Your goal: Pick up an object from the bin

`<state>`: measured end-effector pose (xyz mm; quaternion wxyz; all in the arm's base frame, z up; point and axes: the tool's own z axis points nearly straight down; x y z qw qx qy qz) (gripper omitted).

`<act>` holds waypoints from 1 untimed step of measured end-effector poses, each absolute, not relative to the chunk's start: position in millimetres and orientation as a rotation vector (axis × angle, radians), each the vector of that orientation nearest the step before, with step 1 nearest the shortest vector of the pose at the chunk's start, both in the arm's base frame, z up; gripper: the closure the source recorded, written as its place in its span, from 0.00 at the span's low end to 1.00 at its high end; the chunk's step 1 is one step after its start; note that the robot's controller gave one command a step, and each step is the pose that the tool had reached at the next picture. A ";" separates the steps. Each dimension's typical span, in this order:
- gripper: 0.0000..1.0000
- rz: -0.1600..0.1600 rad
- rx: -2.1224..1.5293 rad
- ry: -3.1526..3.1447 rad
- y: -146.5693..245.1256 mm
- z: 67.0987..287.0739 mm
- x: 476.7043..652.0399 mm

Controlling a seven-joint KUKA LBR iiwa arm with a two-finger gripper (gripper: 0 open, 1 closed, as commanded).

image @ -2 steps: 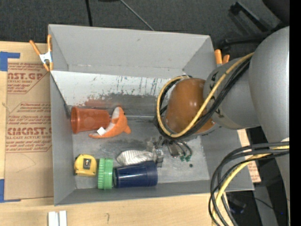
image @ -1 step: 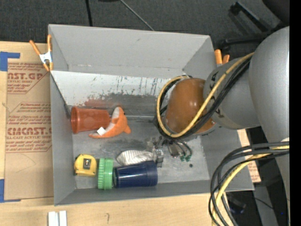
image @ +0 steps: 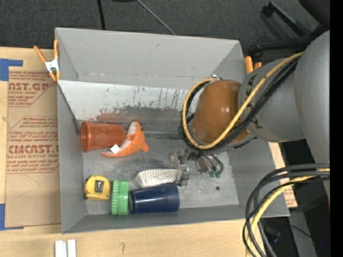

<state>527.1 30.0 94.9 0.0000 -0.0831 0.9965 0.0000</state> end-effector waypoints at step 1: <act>1.00 0.001 -0.236 3.130 42.6 101.7 544.3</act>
Offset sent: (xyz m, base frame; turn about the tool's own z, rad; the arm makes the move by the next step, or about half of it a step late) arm -0.0044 0.0240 0.0257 -0.0135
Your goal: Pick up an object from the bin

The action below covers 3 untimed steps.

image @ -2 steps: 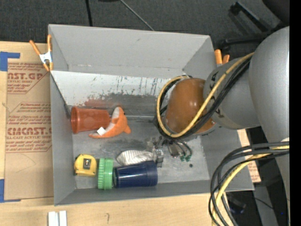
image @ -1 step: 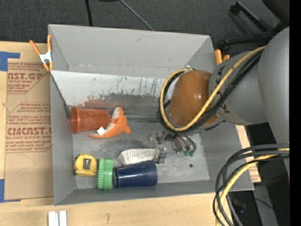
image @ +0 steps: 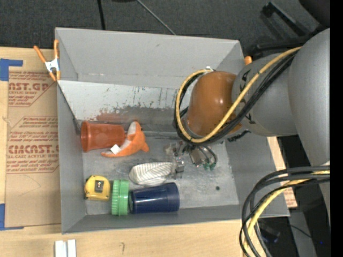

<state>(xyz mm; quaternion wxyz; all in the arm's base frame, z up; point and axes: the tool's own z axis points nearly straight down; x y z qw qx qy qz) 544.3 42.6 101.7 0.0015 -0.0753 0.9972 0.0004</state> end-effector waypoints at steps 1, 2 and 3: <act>1.00 0.001 -0.264 3.130 50.0 113.2 530.9; 1.00 0.000 -0.279 3.130 51.9 154.6 528.1; 1.00 -0.001 -0.280 3.126 52.5 188.4 528.8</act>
Offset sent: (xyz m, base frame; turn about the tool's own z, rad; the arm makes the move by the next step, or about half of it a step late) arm -0.0162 0.0097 0.0627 -0.0304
